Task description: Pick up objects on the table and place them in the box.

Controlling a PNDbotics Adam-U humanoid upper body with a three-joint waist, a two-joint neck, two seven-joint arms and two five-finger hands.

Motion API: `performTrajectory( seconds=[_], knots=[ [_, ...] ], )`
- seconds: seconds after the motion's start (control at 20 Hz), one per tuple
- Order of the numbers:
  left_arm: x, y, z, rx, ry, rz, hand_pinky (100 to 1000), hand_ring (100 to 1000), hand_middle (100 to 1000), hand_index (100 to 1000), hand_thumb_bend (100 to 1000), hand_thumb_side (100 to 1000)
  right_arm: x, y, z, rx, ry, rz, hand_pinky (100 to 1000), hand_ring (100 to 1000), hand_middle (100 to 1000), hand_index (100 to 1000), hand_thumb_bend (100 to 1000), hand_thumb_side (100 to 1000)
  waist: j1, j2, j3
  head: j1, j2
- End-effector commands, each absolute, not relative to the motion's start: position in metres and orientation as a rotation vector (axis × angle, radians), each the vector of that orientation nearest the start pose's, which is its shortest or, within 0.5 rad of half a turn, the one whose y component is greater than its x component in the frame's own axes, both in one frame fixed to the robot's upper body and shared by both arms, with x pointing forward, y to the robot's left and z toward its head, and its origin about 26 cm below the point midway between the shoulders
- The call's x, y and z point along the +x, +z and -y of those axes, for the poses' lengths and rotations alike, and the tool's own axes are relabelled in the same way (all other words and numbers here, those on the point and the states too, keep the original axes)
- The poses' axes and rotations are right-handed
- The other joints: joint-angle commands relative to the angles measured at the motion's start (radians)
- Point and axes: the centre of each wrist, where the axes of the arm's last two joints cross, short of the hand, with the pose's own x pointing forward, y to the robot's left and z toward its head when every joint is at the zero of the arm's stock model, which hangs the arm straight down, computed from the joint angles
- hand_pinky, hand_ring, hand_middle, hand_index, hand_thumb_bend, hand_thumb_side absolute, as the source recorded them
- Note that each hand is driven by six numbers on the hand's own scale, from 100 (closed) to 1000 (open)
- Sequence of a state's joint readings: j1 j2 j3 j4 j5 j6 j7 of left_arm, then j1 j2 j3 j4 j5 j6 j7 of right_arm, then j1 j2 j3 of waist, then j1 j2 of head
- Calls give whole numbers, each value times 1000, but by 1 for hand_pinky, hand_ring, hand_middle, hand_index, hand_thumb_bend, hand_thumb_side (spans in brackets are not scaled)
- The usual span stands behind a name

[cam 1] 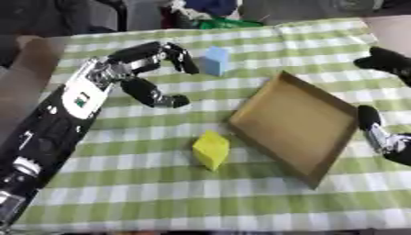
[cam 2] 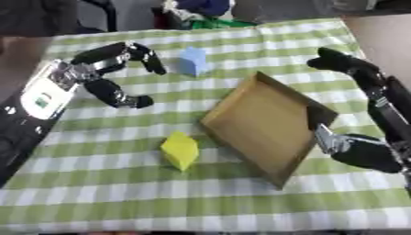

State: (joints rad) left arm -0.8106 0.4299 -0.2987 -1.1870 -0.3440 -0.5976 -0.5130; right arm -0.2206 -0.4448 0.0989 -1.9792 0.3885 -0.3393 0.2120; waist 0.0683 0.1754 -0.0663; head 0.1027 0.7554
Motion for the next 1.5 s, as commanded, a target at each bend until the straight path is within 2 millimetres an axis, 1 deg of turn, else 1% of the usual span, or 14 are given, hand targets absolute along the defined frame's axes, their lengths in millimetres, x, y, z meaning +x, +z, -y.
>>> performTrajectory(
  seconds=[0.05,0.1,0.15,0.2,0.25,0.35,0.5,0.6,0.9,1.05,1.15,1.3,1.5],
  knots=[
    [445,192,-219,89,-2072,1957,705,738,688,791,560,551,291,185,265,-436,1192,2306,906,867,827,1000,100,482,-3,-16,-1,-3,-3],
    [445,192,-216,80,-2095,1948,706,739,690,792,566,549,291,185,264,-436,1192,2307,906,867,827,1000,100,482,-3,-16,-2,-3,-2],
    [445,192,-213,74,-2123,1937,717,746,703,811,608,511,291,185,264,-435,1193,2306,906,866,827,1000,100,484,-3,-16,-3,-4,-1],
    [445,192,-211,68,-2157,1923,721,749,708,818,629,502,291,185,264,-435,1193,2305,906,867,827,1000,100,485,-3,-16,-4,-5,0],
    [446,192,-209,62,-2192,1907,731,759,722,838,671,479,291,185,264,-435,1194,2304,906,866,826,1000,100,486,-3,-16,-4,-5,1],
    [447,191,-205,43,-2279,1868,739,768,734,852,729,416,291,184,264,-434,1195,2302,906,866,826,1000,100,486,-2,-16,-6,-6,1],
    [448,189,-199,-9,-2394,1803,742,776,736,862,778,378,291,185,264,-431,1196,2303,906,866,825,1000,100,485,-3,-15,-10,-8,0],
    [448,188,-194,-38,-2438,1774,744,780,737,863,780,361,291,185,264,-429,1196,2304,906,866,825,1000,100,487,-3,-16,-13,-7,-1],
    [447,179,-176,-105,-2521,1702,735,784,736,857,729,338,291,185,263,-425,1199,2302,906,867,825,1000,100,488,-1,-18,-19,-4,0],
    [448,173,-170,-130,-2560,1650,738,793,740,858,739,336,291,185,263,-423,1203,2300,906,867,825,1000,100,492,1,-19,-21,-4,2],
    [448,175,-171,-125,-2582,1625,744,793,738,858,753,329,291,185,263,-423,1206,2296,907,867,825,1000,100,494,2,-20,-24,-4,4],
    [449,187,-174,-88,-2629,1591,751,792,738,859,763,317,291,184,263,-421,1210,2290,907,867,825,1000,100,497,6,-23,-27,-5,7],
    [448,195,-181,-55,-2667,1551,755,796,738,859,753,305,291,184,263,-420,1215,2283,907,867,825,1000,100,497,8,-25,-28,-7,12]
  ],
)
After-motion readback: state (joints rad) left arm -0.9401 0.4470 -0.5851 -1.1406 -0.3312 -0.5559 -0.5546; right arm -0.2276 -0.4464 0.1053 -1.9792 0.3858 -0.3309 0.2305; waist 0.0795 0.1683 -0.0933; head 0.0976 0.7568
